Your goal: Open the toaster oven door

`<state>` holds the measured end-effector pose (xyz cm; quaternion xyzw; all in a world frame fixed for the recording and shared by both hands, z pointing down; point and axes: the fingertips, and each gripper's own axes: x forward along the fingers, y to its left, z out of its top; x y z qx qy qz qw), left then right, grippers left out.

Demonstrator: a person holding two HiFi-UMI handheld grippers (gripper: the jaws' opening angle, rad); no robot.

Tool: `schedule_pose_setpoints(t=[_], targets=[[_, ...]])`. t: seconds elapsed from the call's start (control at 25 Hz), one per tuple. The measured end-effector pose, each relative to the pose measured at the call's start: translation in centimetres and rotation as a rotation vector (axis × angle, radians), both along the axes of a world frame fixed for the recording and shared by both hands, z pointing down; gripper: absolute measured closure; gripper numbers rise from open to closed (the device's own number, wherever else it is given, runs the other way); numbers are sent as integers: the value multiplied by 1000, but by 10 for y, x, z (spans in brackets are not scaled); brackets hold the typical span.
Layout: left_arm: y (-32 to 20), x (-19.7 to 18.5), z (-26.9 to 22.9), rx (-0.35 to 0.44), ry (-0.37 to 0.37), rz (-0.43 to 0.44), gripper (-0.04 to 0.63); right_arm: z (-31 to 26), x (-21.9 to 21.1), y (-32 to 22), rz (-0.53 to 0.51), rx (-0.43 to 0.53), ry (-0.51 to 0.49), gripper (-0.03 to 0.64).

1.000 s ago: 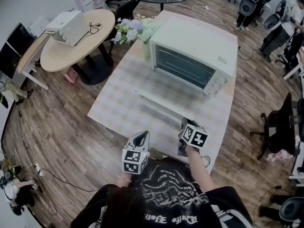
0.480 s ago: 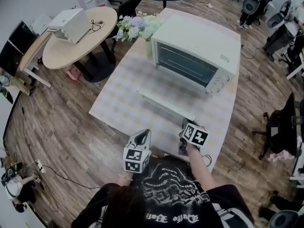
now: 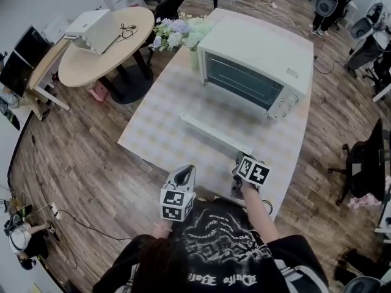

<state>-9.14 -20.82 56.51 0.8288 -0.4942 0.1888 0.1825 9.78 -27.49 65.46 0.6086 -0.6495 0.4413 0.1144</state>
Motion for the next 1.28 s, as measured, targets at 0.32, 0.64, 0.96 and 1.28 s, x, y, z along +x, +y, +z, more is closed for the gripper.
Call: schedule_pose_setpoints(t=[0.32, 0.64, 0.96, 1.28], targets=[[2, -8, 0, -3, -5, -21, 577, 11, -1, 2, 12, -34, -17, 526], [4, -11, 0, -2, -5, -22, 577, 13, -1, 2, 26, -37, -19, 526], [4, -9, 2, -10, 12, -2, 577, 9, 3, 20, 51, -21, -51, 479], [2, 22, 12, -34, 40, 108, 577, -10, 30, 45, 63, 42, 10, 466]])
